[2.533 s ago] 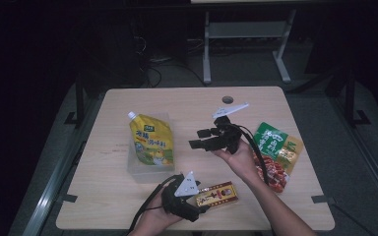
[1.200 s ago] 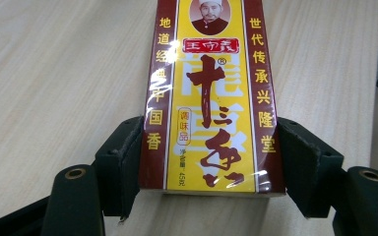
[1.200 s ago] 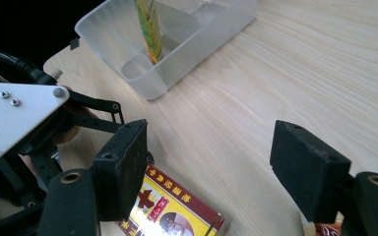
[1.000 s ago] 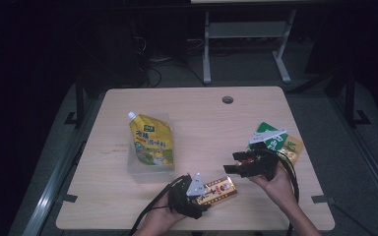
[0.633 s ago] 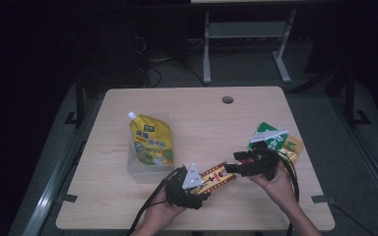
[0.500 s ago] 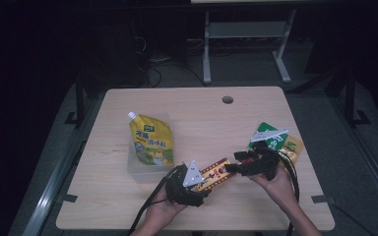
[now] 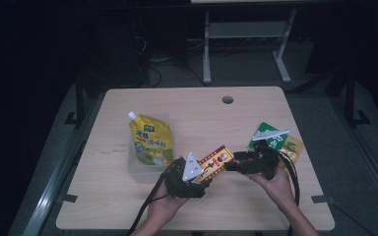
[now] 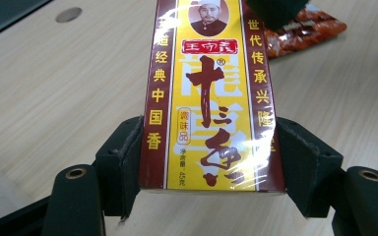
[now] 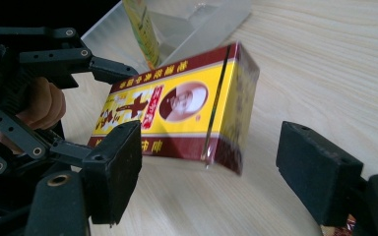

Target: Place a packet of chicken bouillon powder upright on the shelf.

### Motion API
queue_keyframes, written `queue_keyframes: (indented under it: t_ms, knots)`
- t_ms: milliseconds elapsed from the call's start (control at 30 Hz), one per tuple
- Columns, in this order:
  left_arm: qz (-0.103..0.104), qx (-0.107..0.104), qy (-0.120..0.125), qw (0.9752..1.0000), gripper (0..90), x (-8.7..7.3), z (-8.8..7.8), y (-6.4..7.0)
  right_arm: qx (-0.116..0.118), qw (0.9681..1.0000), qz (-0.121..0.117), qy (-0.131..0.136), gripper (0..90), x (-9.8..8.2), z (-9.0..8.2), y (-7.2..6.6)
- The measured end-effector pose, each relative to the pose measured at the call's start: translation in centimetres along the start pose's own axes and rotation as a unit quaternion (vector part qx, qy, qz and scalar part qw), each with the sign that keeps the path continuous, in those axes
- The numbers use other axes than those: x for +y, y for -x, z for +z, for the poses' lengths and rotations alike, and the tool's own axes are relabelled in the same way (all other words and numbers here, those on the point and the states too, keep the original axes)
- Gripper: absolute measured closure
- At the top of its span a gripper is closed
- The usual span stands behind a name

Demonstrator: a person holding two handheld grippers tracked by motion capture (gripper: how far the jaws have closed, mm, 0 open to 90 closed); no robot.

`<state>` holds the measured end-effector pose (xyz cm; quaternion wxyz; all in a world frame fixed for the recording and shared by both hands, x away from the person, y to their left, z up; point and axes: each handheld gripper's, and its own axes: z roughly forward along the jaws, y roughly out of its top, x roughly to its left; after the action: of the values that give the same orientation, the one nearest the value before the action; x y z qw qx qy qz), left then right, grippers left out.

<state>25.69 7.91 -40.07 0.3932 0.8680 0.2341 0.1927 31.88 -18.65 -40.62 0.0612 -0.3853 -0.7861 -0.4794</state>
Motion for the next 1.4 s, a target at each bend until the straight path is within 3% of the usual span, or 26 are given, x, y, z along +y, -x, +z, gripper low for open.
queue_keyframes:
  t_ms: [167, 467, 667, 933, 1100, 1200, 1400]
  knots:
    - [-0.010, 0.021, 0.016, 0.9996, 32.2, 0.3, -0.3, 0.0, 0.015, 0.9997, 0.019, 0.010, 24.8, 0.0, 0.3, 0.2]
    - [-0.018, 0.033, 0.023, 0.9990, 32.2, 0.4, -0.2, 0.1, 0.061, 0.9967, 0.047, 0.024, 31.7, 0.3, 1.1, 0.4]
    - [-0.022, 0.036, 0.024, 0.9988, 32.1, 0.3, 0.1, 0.5, 0.063, 0.9962, 0.052, 0.029, 35.2, 0.4, 1.5, 0.2]
    - [-0.033, 0.038, 0.017, 0.9986, 31.9, -0.3, 0.4, 0.8, 0.063, 0.9942, 0.077, 0.041, 46.8, 0.5, 1.3, 0.1]
    - [-0.039, 0.038, 0.010, 0.9984, 31.7, -0.8, 0.7, 0.8, 0.087, 0.9907, 0.090, 0.053, 58.9, 0.6, 1.1, 0.1]
    - [-0.040, 0.035, 0.007, 0.9986, 31.7, -1.0, 0.8, 0.7, 0.095, 0.9897, 0.094, 0.051, 62.5, 0.8, 1.2, -0.1]
    - [-0.039, 0.028, 0.007, 0.9988, 30.3, -1.4, 0.7, 0.7, 0.098, 0.9921, 0.062, 0.047, 65.8, 1.3, 1.3, -0.6]
